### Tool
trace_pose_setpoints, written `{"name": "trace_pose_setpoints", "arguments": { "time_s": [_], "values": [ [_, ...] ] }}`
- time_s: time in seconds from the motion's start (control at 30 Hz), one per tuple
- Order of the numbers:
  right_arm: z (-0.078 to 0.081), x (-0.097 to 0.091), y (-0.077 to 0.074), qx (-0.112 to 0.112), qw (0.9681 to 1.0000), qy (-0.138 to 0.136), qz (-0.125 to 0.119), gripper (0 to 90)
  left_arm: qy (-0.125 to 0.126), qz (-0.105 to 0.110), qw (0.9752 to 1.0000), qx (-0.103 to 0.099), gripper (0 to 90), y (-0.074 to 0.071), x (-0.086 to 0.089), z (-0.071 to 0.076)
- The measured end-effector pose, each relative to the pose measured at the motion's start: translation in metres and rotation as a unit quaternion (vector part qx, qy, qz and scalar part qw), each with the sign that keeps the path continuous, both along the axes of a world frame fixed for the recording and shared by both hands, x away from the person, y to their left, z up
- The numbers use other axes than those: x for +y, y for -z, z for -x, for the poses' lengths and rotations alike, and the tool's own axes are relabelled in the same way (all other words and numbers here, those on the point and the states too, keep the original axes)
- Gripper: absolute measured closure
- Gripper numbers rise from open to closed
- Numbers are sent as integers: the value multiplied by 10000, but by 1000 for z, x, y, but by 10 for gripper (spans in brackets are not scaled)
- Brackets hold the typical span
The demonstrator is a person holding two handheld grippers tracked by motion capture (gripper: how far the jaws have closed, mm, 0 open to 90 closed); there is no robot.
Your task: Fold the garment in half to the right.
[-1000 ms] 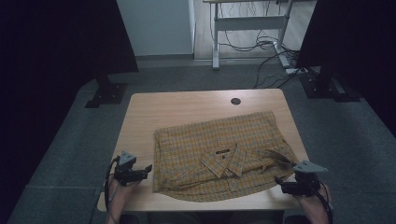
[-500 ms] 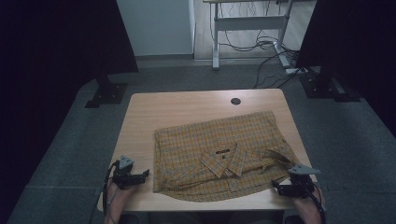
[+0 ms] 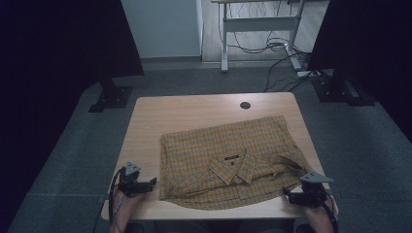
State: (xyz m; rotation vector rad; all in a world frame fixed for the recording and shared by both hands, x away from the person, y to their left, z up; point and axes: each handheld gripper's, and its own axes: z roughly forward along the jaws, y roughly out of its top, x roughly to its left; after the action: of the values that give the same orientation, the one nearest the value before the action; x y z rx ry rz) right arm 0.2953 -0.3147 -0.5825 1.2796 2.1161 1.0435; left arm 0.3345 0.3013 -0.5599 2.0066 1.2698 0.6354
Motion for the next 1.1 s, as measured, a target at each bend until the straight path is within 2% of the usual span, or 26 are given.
{"name": "trace_pose_setpoints", "arguments": {
  "time_s": [0.07,0.17,0.33,0.43,0.73,1.1],
  "values": [
    [0,0,0,-5,10000,3,-2,96,-10,-31,10000,33,104,-1,-1,-1],
    [0,0,0,-9,10000,5,-7,96,-32,-102,9999,-25,111,-4,-1,-2],
    [0,0,0,-9,10000,6,-7,96,4,106,9999,-69,114,-12,-2,-8],
    [0,0,0,-10,10000,7,-8,96,52,105,9999,-104,114,-18,-3,-14],
    [1,0,1,-24,10000,28,-26,97,194,215,9994,-201,114,-33,-13,-37],
    [1,0,1,-27,10000,31,-32,97,303,313,9986,-309,114,-43,-25,-71]
  ]
}}
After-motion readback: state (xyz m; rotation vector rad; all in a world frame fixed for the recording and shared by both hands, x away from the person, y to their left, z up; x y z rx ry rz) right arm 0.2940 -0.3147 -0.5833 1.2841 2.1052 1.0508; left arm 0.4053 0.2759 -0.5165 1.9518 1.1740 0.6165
